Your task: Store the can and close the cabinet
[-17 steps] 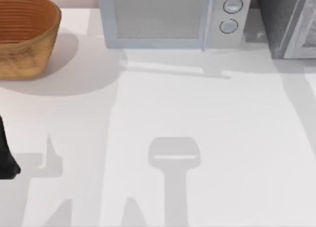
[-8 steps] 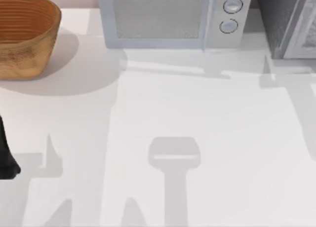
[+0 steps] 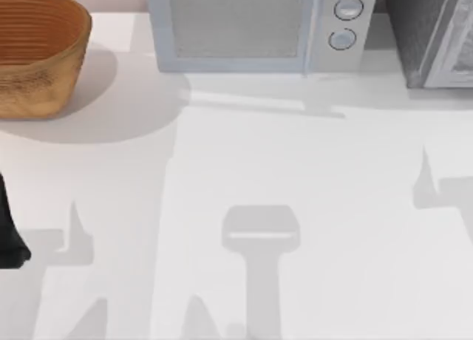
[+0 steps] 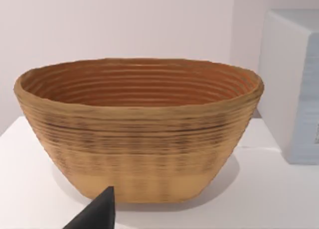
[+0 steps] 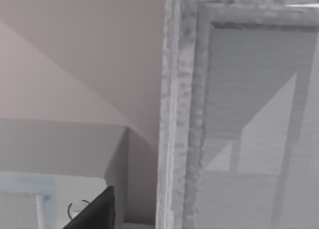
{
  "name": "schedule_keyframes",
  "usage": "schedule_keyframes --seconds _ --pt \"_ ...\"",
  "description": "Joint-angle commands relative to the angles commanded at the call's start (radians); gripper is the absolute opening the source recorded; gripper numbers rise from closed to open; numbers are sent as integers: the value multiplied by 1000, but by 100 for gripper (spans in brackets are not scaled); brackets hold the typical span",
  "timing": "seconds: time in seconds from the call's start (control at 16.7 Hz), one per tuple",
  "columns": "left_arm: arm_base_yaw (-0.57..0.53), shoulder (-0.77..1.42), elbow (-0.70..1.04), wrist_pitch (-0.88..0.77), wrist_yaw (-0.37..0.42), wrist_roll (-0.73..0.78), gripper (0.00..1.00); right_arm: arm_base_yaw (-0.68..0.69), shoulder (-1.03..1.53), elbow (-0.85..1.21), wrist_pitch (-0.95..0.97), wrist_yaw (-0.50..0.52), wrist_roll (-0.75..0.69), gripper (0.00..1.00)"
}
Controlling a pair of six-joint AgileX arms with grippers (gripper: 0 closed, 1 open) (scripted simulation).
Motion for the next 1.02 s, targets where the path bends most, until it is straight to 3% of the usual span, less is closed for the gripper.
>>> schedule_keyframes --seconds 0.48,1.02 --pt "0 0 0 0 0 0 100 -18 -349 -502 86 17 23 100" --pt "0 0 0 0 0 0 100 -22 -425 -613 102 22 28 100"
